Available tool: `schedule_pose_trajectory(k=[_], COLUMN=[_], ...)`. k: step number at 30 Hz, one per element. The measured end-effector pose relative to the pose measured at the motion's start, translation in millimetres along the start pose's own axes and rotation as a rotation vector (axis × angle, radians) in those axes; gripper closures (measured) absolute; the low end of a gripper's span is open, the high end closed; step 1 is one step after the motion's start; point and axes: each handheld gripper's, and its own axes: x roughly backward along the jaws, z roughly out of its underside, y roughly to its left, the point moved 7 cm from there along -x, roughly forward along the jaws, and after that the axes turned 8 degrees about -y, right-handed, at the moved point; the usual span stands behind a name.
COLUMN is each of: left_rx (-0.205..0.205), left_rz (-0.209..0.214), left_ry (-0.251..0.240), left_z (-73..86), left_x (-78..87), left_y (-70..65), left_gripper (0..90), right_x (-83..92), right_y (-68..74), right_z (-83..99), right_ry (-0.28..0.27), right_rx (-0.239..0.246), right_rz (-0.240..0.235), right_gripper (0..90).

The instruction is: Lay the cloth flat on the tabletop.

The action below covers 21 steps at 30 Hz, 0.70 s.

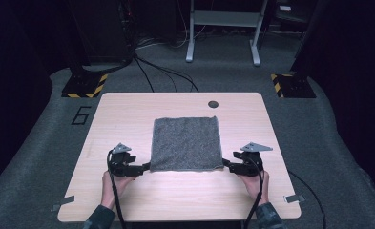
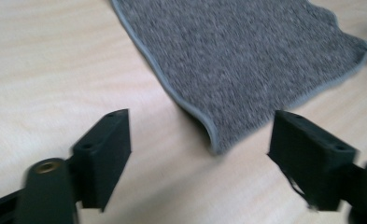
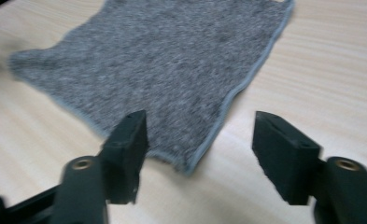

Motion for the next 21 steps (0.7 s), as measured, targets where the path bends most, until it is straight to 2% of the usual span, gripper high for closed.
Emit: schedule_pose_trajectory(k=[1, 2, 3, 4, 8, 11, 12, 16, 18, 21], left_rx=[0.0, -0.029, -0.05, -0.065, -0.116, -0.121, -0.141, -0.167, -0.166, -0.175], left_rz=[0.0, -0.024, -0.03, -0.043, -0.081, -0.093, -0.104, -0.12, -0.126, -0.123], left_ry=[0.0, -0.003, 0.008, -0.002, 0.02, 0.026, 0.047, 0.059, 0.061, 0.068], left_z=[0.0, -5.3, -7.0, -9.1, -11.8, -11.5, -9.8, -7.1, -5.9, -3.1], left_x=[0.0, -6.2, -8.4, -12.0, -24.8, -32.6, -38.6, -44.0, -44.4, -45.7], left_y=[0.0, 0.4, 0.6, 0.7, 3.7, 5.6, 8.1, 9.6, 9.6, 10.8], left_gripper=[17.3, 15.7, 15.2, 14.6, 13.0, 12.0, 12.0, 12.0, 12.2, 12.3], right_x=[-2.0, -5.6, -9.6, -13.4, -29.9, -39.2, -48.5, -61.2, -63.6, -64.3], right_y=[-0.1, -0.9, -1.2, -1.0, -1.1, -2.7, -7.6, -13.5, -15.9, -18.2], right_z=[-2.7, -6.2, -8.8, -11.0, -16.1, -16.2, -14.5, -6.3, -1.1, 2.3], right_ry=[-0.005, -0.009, 0.002, 0.008, 0.035, 0.056, 0.079, 0.135, 0.154, 0.155], right_rx=[0.001, 0.011, 0.024, 0.035, 0.076, 0.096, 0.116, 0.099, 0.094, 0.099], right_rz=[0.004, 0.016, 0.024, 0.029, 0.052, 0.061, 0.104, 0.125, 0.125, 0.124], right_gripper=[32.2, 29.6, 28.2, 26.7, 16.9, 14.9, 9.6, 6.1, 6.0, 5.6])
